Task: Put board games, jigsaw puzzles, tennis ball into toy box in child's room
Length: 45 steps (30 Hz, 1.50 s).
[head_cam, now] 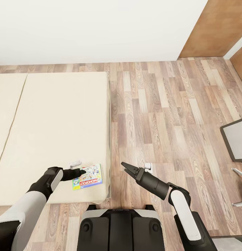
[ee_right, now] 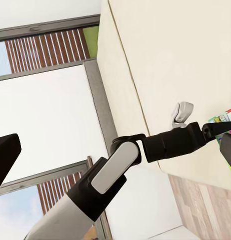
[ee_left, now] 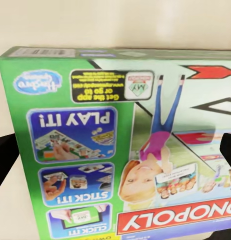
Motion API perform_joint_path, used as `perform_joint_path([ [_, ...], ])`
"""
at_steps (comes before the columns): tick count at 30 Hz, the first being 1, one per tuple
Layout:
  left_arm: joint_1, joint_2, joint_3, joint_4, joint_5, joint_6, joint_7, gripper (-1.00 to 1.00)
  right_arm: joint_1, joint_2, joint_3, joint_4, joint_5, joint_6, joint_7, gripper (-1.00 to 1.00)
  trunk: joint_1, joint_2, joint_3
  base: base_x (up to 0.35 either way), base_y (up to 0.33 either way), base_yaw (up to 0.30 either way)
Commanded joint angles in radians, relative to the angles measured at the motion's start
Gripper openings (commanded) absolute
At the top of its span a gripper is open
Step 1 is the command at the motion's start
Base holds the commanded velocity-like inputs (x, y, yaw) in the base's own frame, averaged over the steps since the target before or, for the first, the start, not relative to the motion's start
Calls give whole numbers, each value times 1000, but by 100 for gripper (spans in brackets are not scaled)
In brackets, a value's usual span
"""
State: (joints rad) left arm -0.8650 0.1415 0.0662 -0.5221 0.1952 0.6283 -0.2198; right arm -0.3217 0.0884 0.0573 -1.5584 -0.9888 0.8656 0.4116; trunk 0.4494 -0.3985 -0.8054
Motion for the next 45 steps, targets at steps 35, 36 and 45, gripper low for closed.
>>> perform_joint_path([
  [35, 0, -41, 4, -1, 4, 7, -5, 100, 0, 0, -2, 0, 3, 4, 4, 100, 1, -1, -1, 0, 0, 0],
  [36, 0, -41, 4, 0, 4, 7, -5, 100, 0, 0, -2, 0, 3, 4, 4, 100, 1, -1, -1, 0, 0, 0],
  [45, 0, -42, 4, 0, 4, 6, -6, 100, 0, 0, -2, 0, 4, 4, 4, 100, 1, -1, -1, 0, 0, 0],
])
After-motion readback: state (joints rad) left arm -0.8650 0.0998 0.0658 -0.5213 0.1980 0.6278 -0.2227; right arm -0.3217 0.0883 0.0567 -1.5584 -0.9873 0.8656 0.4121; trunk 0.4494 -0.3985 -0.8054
